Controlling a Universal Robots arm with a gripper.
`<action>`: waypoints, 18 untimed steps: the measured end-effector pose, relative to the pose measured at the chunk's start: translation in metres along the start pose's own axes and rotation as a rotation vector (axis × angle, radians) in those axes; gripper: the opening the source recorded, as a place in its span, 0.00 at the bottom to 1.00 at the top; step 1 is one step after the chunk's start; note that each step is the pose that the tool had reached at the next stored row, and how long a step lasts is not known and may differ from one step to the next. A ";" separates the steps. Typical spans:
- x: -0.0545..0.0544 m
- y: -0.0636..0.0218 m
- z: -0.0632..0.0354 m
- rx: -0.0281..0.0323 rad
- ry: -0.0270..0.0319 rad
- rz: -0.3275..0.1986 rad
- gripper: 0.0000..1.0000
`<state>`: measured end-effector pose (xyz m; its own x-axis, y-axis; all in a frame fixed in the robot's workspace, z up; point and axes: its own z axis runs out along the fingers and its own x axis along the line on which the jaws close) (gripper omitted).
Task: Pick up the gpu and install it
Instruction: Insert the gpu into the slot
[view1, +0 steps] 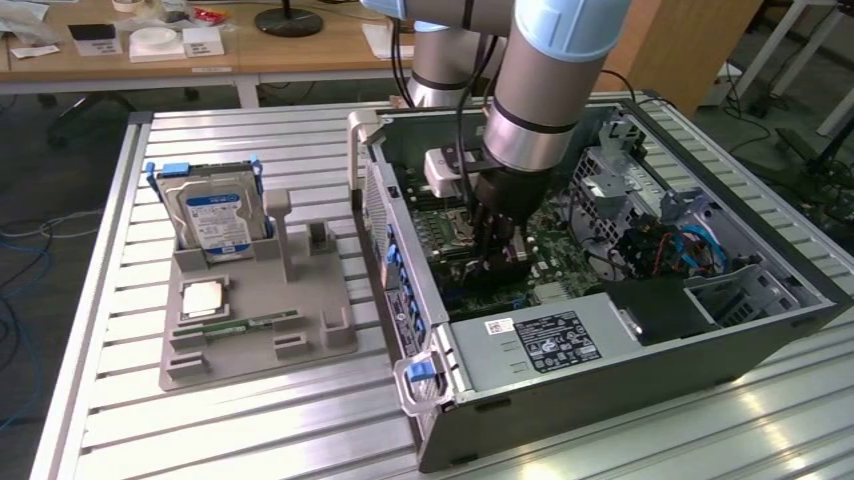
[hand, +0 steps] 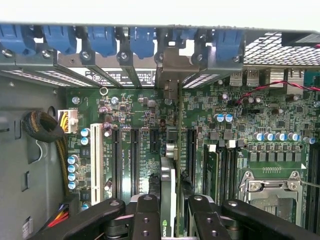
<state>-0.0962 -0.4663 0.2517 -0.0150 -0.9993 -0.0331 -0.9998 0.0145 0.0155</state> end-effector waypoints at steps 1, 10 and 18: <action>0.000 0.0002 0.0000 -0.0001 0.0001 0.000 0.26; -0.002 0.0014 0.0000 -0.0004 0.0001 0.004 0.26; -0.003 0.0012 0.0007 -0.0002 0.0005 0.004 0.26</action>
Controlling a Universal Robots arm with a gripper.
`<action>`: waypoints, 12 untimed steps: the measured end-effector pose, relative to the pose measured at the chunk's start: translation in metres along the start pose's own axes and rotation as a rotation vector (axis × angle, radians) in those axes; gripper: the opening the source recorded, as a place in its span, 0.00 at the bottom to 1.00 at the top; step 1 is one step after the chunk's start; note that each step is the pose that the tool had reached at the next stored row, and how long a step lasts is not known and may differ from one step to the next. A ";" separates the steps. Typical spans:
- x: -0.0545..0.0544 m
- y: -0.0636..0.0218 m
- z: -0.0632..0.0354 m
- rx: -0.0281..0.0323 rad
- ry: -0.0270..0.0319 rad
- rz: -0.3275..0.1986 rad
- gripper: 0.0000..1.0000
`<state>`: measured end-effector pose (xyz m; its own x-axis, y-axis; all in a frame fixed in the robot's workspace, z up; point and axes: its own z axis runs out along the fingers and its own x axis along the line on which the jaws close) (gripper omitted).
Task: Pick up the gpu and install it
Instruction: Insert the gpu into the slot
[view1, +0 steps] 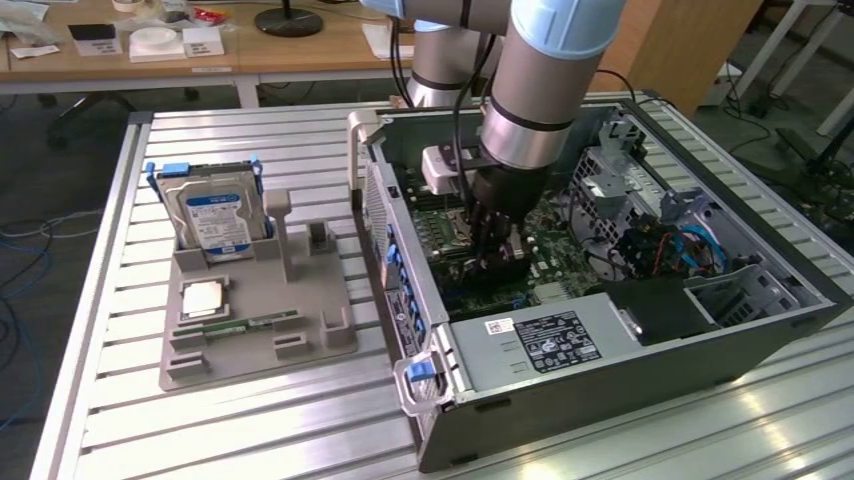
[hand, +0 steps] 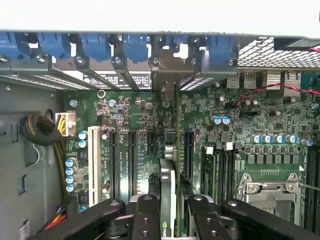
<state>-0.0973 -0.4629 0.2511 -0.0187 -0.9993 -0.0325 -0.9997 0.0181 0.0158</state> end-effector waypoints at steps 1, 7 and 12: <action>0.000 0.0000 0.0005 0.0002 -0.0004 0.000 0.26; 0.000 0.0001 0.0017 0.0002 -0.0003 0.000 0.26; 0.000 0.0001 0.0018 0.0002 -0.0005 0.000 0.26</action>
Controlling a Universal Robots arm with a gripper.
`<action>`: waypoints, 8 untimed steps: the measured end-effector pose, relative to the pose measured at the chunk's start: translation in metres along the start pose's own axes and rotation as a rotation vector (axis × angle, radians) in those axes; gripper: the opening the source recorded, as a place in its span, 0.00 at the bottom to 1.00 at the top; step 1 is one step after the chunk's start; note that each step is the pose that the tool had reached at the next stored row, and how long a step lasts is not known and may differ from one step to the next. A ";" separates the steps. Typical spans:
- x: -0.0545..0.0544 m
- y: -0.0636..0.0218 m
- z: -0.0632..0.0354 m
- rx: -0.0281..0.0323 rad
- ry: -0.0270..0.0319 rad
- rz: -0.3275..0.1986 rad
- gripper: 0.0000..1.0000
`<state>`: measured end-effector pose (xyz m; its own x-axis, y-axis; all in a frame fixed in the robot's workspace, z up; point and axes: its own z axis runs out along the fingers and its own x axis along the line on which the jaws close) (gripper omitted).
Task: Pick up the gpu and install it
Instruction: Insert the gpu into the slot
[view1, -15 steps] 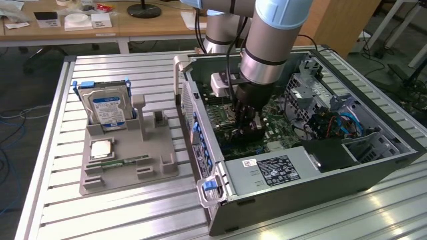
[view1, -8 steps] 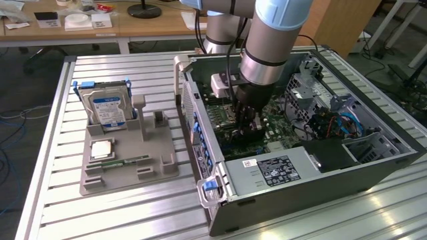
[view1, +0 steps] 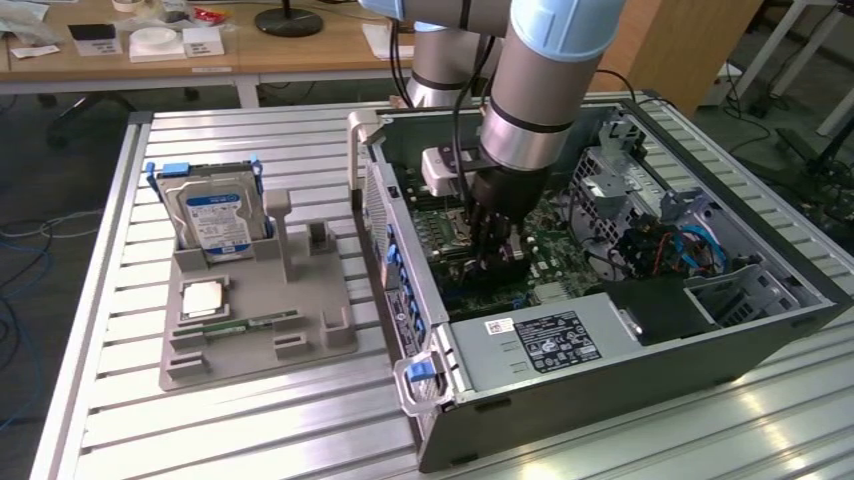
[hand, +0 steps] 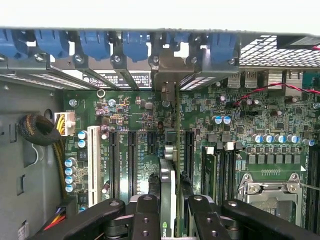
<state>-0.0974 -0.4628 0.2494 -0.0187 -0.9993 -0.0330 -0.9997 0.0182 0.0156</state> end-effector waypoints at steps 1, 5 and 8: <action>0.000 0.0002 0.0008 0.0002 -0.0023 0.000 0.27; 0.000 0.0000 0.0000 0.0000 0.0000 0.000 0.40; 0.000 0.0000 0.0000 -0.0001 0.0000 0.000 0.40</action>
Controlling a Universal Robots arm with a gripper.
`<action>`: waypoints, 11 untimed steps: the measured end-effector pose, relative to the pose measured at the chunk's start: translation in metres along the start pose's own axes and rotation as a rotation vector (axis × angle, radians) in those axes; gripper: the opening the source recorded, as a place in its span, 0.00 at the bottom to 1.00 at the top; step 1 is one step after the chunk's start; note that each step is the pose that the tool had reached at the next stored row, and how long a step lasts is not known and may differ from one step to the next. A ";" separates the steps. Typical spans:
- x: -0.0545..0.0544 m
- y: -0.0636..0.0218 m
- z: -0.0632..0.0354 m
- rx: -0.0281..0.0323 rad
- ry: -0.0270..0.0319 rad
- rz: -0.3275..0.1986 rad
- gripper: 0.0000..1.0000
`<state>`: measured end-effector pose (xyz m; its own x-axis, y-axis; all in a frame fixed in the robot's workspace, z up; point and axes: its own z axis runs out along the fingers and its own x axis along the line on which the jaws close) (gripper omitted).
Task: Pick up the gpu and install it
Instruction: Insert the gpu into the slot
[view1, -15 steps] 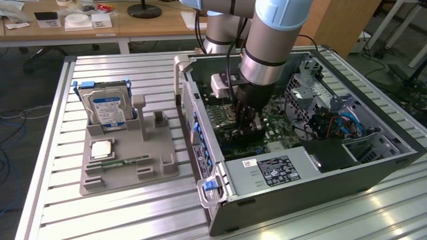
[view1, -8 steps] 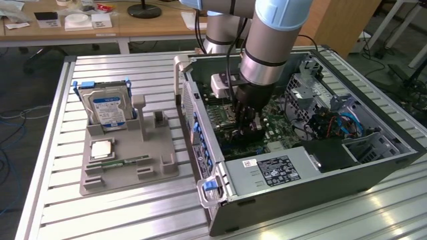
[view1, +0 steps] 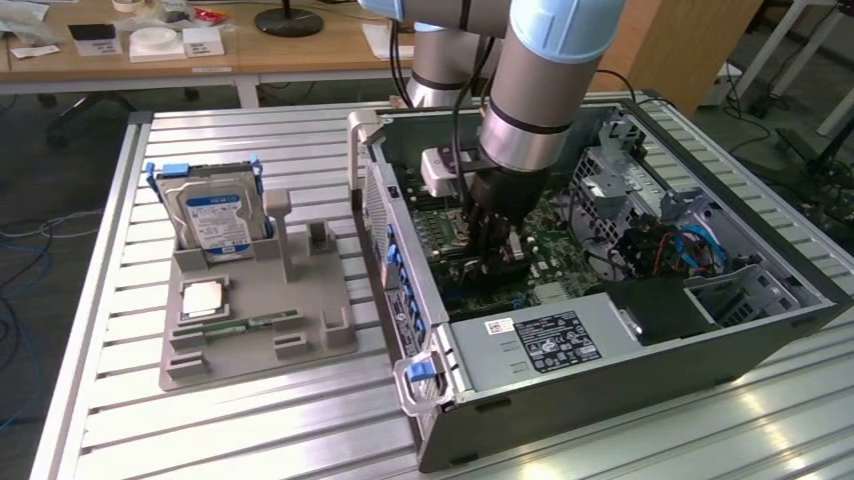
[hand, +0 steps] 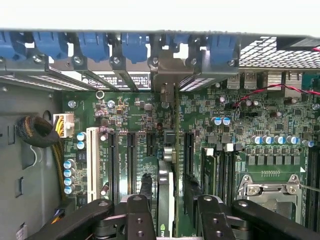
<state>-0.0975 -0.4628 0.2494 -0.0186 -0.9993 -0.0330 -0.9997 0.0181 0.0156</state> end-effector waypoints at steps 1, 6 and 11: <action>0.000 0.0000 0.0000 0.0001 0.0000 0.000 0.40; 0.000 0.0001 -0.0067 0.0000 0.0001 0.000 0.40; -0.001 0.0002 -0.0192 0.0003 -0.0001 0.000 0.40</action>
<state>-0.0974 -0.4626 0.2686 -0.0185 -0.9993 -0.0331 -0.9997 0.0180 0.0154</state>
